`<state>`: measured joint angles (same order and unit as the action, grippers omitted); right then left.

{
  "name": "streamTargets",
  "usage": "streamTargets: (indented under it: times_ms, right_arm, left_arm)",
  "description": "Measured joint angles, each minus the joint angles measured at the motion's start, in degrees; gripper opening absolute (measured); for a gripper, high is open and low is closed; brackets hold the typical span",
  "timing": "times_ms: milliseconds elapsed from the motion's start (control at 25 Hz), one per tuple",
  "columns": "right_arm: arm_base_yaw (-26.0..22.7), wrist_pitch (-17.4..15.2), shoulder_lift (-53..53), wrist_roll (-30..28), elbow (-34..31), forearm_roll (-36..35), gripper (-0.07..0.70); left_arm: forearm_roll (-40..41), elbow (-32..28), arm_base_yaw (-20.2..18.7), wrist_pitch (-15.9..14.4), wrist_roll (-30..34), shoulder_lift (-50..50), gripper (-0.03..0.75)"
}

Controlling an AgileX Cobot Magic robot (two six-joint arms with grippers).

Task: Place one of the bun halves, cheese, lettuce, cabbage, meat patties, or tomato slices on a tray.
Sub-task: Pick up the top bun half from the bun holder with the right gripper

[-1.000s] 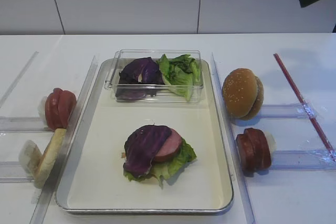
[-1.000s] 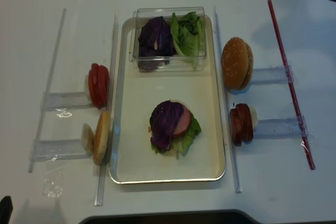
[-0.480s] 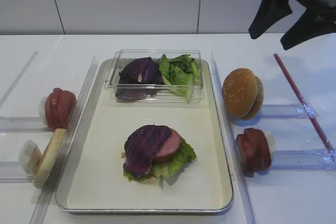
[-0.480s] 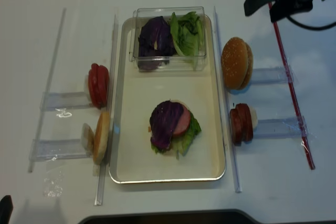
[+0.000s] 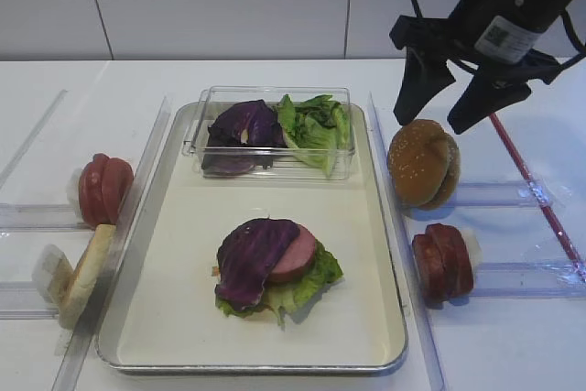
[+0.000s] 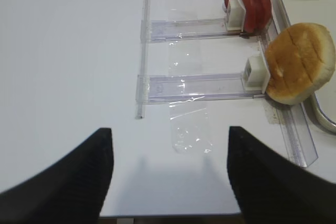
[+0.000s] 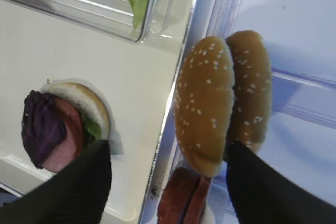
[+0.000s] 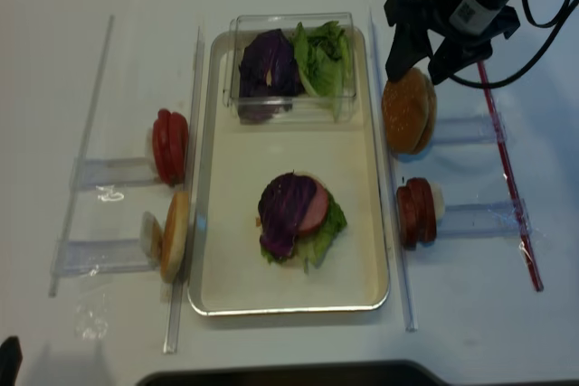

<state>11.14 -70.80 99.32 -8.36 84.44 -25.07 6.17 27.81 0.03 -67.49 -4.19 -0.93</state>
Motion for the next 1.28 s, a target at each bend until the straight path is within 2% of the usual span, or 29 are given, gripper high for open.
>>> streamTargets:
  times_ms: [200, 600, 680, 960, 1280]
  right_arm:
    - [0.0, 0.28, 1.2, 0.0, 0.0, 1.61, 0.506]
    - [0.0, 0.44, 3.93, 0.0, 0.0, 0.44, 0.505]
    - [0.0, 0.44, 3.93, 0.0, 0.0, 0.44, 0.482]
    - [0.0, 0.44, 3.93, -0.12, 0.0, 0.44, 0.315]
    - [0.0, 0.44, 4.04, -0.12, 0.0, 0.34, 0.295]
  left_arm:
    - [0.0, 0.0, 0.0, 0.0, 0.0, 0.0, 0.469]
    - [0.0, 0.0, 0.0, 0.0, 0.0, 0.0, 0.469]
    - [0.0, 0.0, 0.0, 0.0, 0.0, 0.0, 0.469]
    - [0.0, 0.0, 0.0, 0.0, 0.0, 0.0, 0.469]
    - [0.0, 0.0, 0.0, 0.0, 0.0, 0.0, 0.469]
